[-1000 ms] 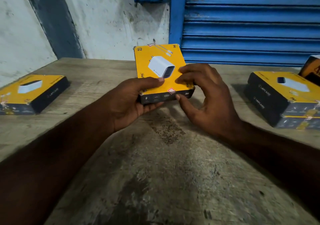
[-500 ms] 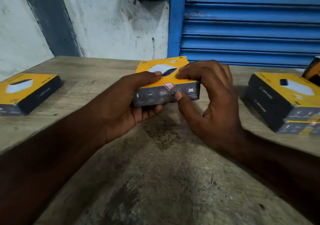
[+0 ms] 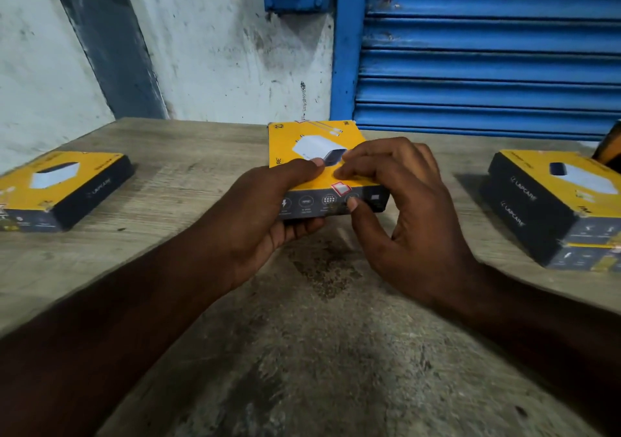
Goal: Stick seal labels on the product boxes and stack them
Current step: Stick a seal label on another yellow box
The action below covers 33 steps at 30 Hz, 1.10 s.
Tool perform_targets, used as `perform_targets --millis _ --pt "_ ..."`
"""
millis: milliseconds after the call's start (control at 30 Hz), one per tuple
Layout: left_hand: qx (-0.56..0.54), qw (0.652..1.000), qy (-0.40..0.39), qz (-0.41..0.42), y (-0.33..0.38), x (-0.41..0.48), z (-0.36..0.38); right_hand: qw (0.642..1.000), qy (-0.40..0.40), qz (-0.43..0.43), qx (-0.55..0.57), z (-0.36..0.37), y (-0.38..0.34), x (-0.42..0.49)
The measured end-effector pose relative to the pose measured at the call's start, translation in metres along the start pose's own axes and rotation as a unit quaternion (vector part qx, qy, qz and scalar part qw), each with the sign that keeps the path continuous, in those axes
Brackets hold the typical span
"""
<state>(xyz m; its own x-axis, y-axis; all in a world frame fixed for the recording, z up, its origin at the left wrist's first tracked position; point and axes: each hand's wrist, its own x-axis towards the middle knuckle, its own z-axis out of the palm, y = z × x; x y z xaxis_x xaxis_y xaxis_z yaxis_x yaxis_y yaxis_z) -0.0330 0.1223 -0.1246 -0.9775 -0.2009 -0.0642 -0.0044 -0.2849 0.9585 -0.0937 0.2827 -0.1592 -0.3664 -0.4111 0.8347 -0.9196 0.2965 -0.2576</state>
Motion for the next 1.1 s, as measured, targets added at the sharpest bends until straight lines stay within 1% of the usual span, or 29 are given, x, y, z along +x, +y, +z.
perform_targets --millis 433,1100 --pt "0.021 1.000 -0.003 0.008 -0.007 0.004 -0.001 0.997 -0.072 0.028 -0.001 -0.002 -0.002 0.001" --pt "0.047 0.999 0.002 0.018 -0.012 0.005 -0.002 0.995 -0.079 0.066 0.018 0.002 0.002 0.000"
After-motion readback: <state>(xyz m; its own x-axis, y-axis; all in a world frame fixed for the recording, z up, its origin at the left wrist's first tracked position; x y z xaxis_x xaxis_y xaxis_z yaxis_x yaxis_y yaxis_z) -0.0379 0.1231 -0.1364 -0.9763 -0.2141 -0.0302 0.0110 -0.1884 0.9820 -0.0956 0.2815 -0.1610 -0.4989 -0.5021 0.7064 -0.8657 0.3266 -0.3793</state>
